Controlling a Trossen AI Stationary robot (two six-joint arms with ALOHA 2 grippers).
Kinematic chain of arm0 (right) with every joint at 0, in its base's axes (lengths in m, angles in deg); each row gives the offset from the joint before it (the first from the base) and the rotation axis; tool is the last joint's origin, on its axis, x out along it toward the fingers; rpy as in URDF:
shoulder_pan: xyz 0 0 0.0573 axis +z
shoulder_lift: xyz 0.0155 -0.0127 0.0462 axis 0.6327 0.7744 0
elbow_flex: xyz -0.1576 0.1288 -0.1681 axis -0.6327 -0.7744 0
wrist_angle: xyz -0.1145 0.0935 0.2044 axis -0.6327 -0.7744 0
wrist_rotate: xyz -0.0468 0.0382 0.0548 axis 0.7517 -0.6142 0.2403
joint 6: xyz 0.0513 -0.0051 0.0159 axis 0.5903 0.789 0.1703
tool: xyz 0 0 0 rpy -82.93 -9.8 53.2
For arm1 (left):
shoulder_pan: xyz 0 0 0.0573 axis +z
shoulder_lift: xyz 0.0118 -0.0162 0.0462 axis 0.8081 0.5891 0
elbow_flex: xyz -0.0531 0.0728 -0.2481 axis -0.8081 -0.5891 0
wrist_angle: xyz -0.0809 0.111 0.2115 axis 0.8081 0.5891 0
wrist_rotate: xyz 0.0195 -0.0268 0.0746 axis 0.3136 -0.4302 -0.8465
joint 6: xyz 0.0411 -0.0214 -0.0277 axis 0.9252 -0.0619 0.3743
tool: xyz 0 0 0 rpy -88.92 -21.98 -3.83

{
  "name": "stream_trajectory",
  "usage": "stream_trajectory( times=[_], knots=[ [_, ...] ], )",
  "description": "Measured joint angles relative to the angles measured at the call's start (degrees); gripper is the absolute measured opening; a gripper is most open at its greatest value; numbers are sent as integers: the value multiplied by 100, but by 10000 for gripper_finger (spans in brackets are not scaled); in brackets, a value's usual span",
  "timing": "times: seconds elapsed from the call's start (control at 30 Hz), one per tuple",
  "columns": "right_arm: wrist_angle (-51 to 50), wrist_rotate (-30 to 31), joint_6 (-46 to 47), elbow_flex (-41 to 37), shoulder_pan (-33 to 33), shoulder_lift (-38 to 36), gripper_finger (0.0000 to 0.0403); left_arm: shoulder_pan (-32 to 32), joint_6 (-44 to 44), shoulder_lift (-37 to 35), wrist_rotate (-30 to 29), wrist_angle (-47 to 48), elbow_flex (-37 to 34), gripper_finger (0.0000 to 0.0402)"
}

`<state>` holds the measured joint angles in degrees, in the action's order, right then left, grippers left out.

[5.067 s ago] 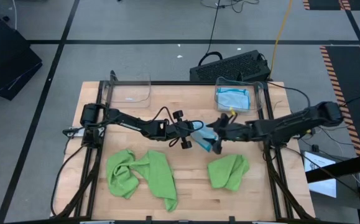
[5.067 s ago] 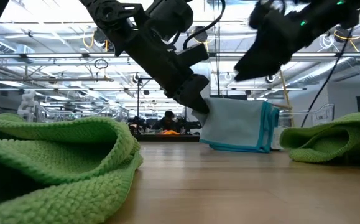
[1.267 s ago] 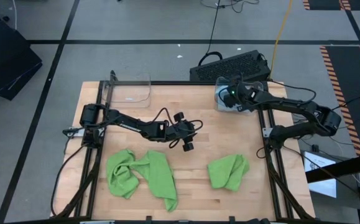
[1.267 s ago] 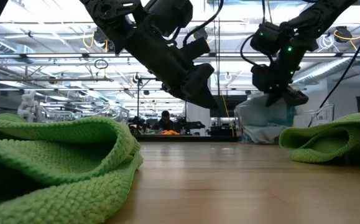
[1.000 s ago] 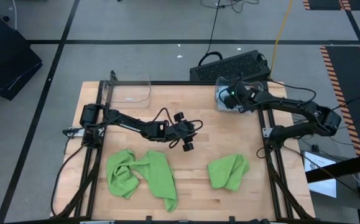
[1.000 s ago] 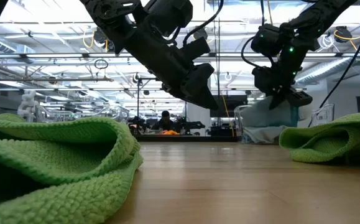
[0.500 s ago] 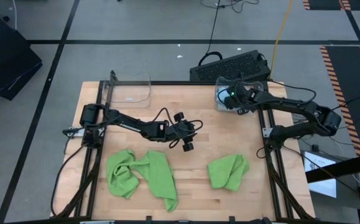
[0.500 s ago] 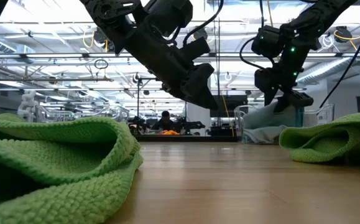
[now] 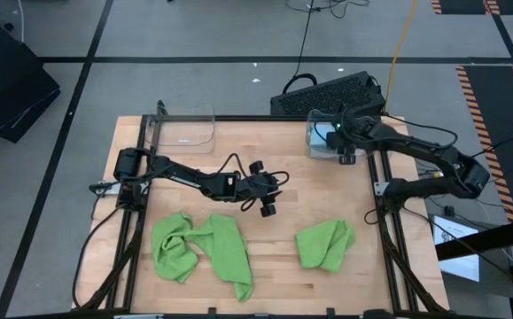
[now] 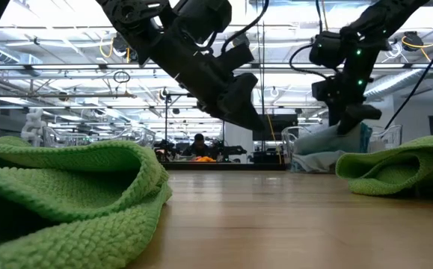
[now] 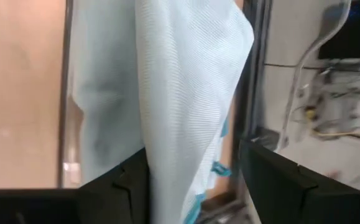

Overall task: Fold microfiber towels
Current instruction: Put the folded blue microfiber cloth into the right transparent bin

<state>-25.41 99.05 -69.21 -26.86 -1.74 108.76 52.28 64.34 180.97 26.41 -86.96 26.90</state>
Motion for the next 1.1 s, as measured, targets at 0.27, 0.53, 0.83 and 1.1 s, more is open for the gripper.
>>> stream_trajectory(
  times=[0.27,0.53,0.83,1.1],
  knots=[
    [-637,-1015,536,93,-448,-268,204,2,-1,0,370,-242,0,184],
    [-1000,-1485,743,141,-650,-624,188,7,1,-2,395,-260,0,184],
    [-1200,-2054,1964,660,-658,-658,102,10,34,-2,585,-426,0,184],
    [-1325,-2083,2484,668,-658,147,5,11,43,-2,738,-571,0,184]
  ],
)
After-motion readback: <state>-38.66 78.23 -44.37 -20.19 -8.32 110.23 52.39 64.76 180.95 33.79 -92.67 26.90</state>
